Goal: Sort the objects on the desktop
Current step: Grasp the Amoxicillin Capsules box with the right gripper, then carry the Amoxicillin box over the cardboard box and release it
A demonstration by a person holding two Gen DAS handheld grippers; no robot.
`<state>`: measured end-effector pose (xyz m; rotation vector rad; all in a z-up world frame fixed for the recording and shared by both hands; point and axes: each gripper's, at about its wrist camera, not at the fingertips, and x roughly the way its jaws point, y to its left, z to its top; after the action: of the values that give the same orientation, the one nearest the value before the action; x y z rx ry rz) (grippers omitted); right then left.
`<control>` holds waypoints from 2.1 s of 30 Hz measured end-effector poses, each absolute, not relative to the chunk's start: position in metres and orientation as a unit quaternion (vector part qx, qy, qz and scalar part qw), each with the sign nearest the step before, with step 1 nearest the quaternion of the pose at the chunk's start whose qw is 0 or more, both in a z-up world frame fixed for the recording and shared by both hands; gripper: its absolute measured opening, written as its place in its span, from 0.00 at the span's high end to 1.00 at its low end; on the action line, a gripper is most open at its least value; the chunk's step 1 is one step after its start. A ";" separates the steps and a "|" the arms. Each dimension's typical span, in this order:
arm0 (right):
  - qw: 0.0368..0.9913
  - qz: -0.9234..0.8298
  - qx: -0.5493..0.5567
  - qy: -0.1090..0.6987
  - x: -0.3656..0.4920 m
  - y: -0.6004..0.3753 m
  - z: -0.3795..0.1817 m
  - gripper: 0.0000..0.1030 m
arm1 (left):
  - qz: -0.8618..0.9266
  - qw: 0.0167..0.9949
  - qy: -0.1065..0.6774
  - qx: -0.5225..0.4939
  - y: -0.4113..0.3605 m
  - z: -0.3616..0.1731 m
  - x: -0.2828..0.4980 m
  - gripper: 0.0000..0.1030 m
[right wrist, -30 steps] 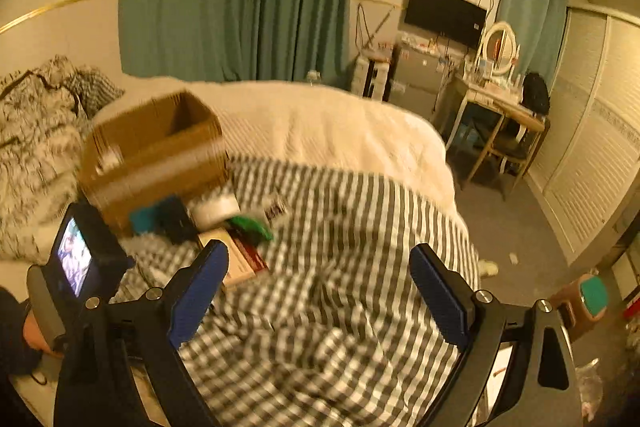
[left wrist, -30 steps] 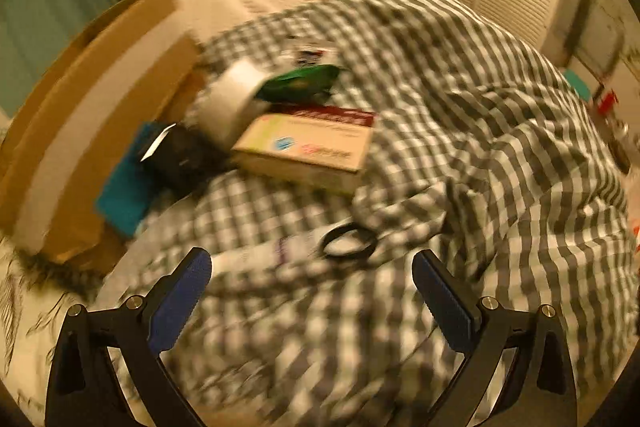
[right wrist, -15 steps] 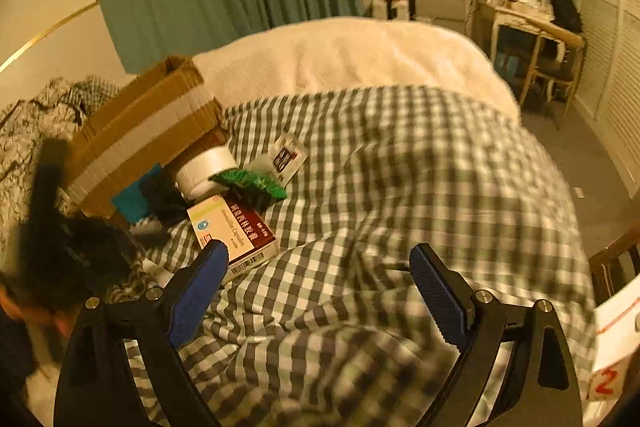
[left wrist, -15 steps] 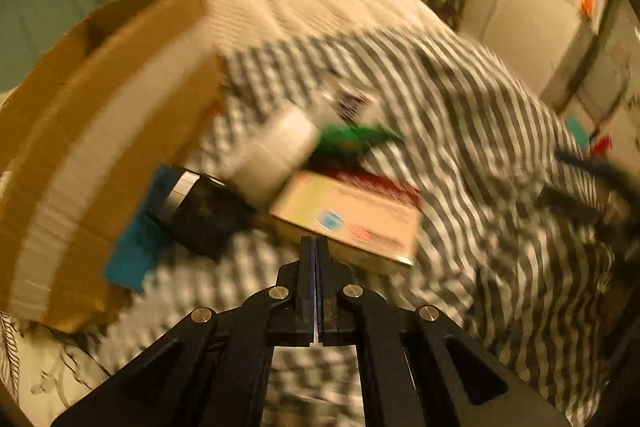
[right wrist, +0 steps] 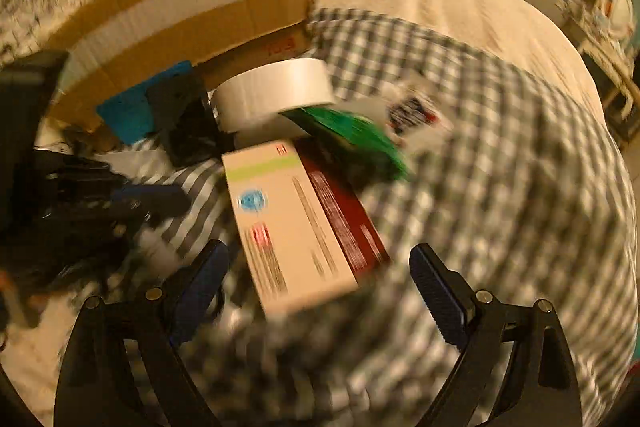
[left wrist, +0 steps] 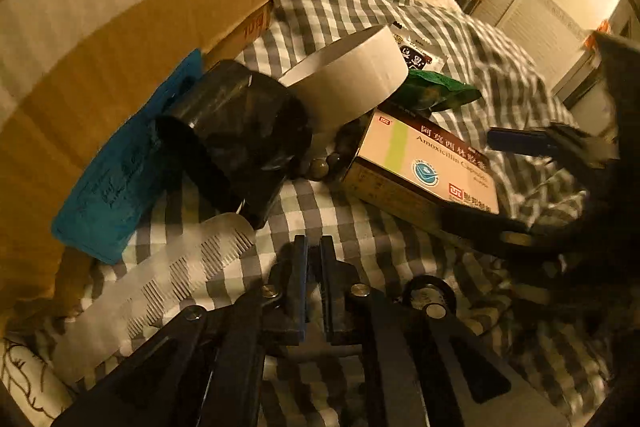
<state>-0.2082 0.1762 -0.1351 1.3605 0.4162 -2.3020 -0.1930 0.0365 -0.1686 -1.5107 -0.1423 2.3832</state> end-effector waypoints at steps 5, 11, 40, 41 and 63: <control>0.197 -0.799 0.545 0.160 -0.234 0.163 -0.171 0.08 | 0.833 0.178 -0.051 -0.522 0.039 -0.169 -0.185 0.72; 0.149 -0.826 0.537 0.081 -0.216 0.191 -0.148 0.13 | 0.857 0.177 -0.004 -0.484 0.053 -0.152 -0.163 0.35; 0.065 -0.894 0.443 -0.013 -0.113 0.275 -0.108 0.12 | 0.891 0.175 0.022 -0.418 0.064 -0.107 -0.123 0.94; 0.064 -0.894 0.443 -0.009 -0.110 0.273 -0.105 0.12 | 0.895 0.173 0.029 -0.409 0.062 -0.099 -0.119 0.94; 0.228 -0.904 0.360 0.034 -0.138 0.103 0.026 0.12 | 0.946 0.052 -0.049 -0.317 -0.112 0.010 -0.161 0.94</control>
<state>-0.1381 0.1034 0.0260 0.9921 0.0946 -2.4898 -0.1611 -0.1115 0.0096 -0.9642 -0.1488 2.8768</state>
